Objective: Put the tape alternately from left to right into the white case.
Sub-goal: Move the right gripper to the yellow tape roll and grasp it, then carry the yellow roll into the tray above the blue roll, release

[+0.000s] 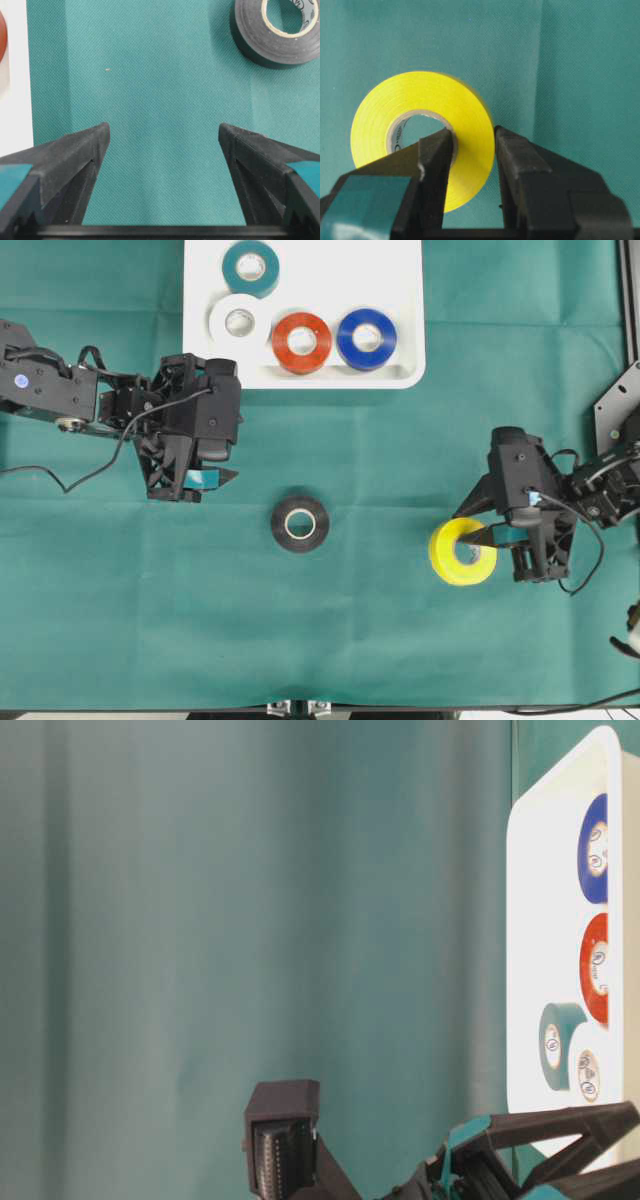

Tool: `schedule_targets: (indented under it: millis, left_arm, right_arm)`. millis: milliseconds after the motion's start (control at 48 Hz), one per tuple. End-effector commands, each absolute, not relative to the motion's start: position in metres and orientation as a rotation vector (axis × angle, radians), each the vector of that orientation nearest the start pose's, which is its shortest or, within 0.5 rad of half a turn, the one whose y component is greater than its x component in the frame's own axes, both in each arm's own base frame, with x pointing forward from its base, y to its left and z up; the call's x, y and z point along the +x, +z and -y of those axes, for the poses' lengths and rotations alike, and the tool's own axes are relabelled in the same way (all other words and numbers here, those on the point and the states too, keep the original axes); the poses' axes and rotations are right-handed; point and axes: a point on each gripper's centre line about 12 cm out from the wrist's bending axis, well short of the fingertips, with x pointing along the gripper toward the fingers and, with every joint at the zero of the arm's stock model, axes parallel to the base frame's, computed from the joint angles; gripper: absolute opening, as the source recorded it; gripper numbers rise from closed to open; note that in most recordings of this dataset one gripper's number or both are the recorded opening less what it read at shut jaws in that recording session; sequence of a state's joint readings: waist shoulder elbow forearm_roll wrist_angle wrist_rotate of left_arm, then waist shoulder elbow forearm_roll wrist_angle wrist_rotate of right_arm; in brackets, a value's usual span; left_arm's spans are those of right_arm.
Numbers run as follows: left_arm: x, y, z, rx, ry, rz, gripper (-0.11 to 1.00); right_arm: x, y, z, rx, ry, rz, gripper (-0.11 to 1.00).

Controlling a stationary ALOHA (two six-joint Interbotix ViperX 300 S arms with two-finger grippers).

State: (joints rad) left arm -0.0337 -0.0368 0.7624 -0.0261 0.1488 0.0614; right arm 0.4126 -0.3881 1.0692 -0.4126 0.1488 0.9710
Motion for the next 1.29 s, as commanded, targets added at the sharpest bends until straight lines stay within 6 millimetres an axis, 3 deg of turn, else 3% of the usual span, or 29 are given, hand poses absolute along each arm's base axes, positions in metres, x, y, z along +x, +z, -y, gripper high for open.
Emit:
schedule_targets:
  millis: [0,354,624,999,1270]
  left_arm:
    - [0.351,0.149,0.012,0.044,-0.048,-0.838,0.65]
    - [0.351,0.15,0.012,0.044,-0.048,-0.837,0.65]
    - [0.351,0.149,0.012,0.044,-0.048,-0.838,0.66]
    - [0.349,0.148,0.012,0.044,-0.048,-0.843,0.65]
    - [0.349,0.148,0.012,0.044,-0.048,-0.843,0.65]
  right_arm:
    - [0.24,0.164,-0.098,0.342,0.107,-0.833,0.26]
    - [0.242,0.167,-0.097,0.344,0.102,-0.827,0.26]
    - [0.259,0.183,-0.085,0.321,0.075,-0.759,0.26]
    - [0.286,0.197,-0.021,0.209,-0.089,-0.673,0.26]
    - [0.299,0.188,0.032,0.17,-0.24,-0.687,0.26]
